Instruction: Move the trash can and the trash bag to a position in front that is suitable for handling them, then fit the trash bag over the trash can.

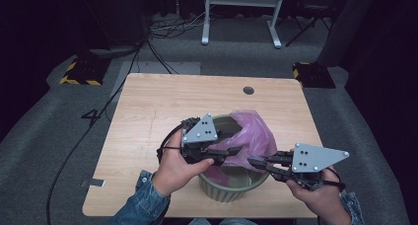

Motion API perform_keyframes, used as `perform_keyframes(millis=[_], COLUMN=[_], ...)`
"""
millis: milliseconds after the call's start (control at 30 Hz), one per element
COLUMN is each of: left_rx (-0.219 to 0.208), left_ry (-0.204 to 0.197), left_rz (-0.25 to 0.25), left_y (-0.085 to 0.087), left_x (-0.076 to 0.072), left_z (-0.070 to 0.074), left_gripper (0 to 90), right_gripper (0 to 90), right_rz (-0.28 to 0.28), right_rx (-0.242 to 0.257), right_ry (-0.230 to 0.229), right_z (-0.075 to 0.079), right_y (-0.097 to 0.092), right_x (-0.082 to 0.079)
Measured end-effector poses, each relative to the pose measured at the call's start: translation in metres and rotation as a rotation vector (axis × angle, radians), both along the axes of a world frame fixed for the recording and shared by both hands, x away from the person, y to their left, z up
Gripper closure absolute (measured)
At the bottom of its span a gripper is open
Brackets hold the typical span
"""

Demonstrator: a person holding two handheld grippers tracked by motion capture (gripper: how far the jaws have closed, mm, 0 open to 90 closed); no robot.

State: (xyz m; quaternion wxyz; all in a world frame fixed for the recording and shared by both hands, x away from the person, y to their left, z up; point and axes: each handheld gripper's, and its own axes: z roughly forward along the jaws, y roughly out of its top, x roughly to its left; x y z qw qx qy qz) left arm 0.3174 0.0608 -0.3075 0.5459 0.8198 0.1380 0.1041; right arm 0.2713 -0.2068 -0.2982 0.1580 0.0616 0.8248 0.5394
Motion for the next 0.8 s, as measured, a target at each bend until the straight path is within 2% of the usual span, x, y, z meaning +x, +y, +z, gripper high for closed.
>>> perform_keyframes(millis=[67,167,267,367,433,533,600,700,800], left_rx=[0.013,-0.001,-0.032,-0.002,0.018,-0.001,-0.018,-0.04,-0.051], left_ry=[0.019,0.027,0.023,0.009,-0.01,-0.004,-0.001,0.004,0.005], left_rz=[-0.003,0.006,0.023,0.029,0.038,0.06,0.094,0.14,0.151], left_y=[0.0,0.002,0.003,-0.002,-0.004,0.004,0.014,0.029,0.035], left_x=[0.002,0.003,0.003,0.004,0.004,0.008,0.01,0.014,0.014], left_z=[-0.003,-0.003,0.002,0.003,0.003,0.001,0.0,-0.002,-0.005], left_gripper=[58.5,55.5,46.8,47.0,55.3,77.1,87.0,89.4,89.6], right_gripper=[89.7,89.7,89.7,89.7,89.7,89.8,89.9,90.0,89.9], right_rz=[0.001,0.005,0.035,0.067,0.089,0.11,0.117,0.112,0.092], right_rx=[0.003,0.01,0.022,0.027,0.026,0.017,0.003,-0.007,-0.004], right_ry=[-0.007,-0.014,-0.021,-0.035,-0.042,-0.046,-0.043,-0.031,-0.007], right_z=[0.002,0.005,0.007,0.01,0.011,0.012,0.01,0.007,0.003], right_y=[-0.001,-0.002,0.0,0.005,0.009,0.011,0.011,0.006,-0.002], right_x=[0.0,0.0,-0.003,-0.008,-0.011,-0.013,-0.014,-0.015,-0.013])
